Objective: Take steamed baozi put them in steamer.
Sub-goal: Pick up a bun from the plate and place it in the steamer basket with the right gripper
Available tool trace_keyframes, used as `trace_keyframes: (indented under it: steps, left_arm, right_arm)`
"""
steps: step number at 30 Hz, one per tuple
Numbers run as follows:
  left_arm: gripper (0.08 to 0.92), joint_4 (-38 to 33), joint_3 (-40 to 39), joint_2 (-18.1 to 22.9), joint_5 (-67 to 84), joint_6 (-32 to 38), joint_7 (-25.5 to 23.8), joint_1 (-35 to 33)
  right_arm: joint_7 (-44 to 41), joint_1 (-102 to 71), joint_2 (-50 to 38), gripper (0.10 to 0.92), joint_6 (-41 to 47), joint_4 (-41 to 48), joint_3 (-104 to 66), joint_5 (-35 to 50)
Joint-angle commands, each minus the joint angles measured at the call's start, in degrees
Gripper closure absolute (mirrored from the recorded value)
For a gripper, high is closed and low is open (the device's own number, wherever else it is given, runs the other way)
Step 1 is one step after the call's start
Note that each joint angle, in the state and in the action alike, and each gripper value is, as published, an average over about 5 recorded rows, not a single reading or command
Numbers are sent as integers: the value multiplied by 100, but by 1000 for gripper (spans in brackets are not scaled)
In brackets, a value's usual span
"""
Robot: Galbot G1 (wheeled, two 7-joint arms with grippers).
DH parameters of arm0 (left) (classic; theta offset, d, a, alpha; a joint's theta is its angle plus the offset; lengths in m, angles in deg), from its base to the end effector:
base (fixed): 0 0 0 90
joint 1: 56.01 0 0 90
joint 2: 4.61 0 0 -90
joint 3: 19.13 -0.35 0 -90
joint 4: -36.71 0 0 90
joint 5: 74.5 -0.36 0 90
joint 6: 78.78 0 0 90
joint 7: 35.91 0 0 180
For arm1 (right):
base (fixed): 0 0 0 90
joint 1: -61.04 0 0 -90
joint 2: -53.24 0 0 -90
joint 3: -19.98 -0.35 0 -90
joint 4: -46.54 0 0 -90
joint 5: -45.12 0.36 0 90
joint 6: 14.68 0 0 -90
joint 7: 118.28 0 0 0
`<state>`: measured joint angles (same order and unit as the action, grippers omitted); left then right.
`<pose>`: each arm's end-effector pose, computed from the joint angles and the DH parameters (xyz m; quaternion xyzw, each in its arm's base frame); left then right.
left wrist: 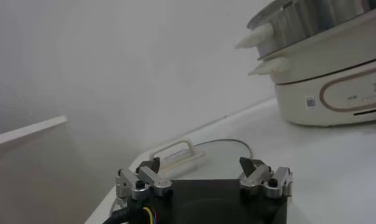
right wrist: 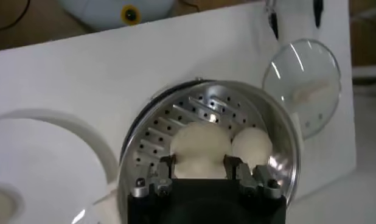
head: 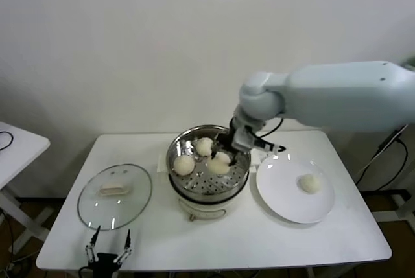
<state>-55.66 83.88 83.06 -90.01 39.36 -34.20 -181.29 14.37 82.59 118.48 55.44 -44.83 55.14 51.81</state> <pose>0.0946 0.0945 -0.4731 0.0302 -0.9792 -0.1942 0.0508 0.4791 0.1242 -0.0336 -0.6670 0.1467 -0.7299 0.0286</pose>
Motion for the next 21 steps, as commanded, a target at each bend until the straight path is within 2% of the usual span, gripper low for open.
trace_keyframes:
  steps: [1, 16, 21]
  left_arm:
    - [177, 17, 3, 25, 19, -15, -1, 1]
    - [177, 118, 55, 22, 77, 22, -1, 34]
    - [177, 138, 45, 22, 67, 33, -7, 38]
  right_arm:
    - [102, -799, 630, 459, -773, 446, -213, -819]
    - [-190, -1025, 944, 441, -1048, 1138, -219, -896]
    - [-226, -966, 961, 378, -1132, 1141, -216, -728]
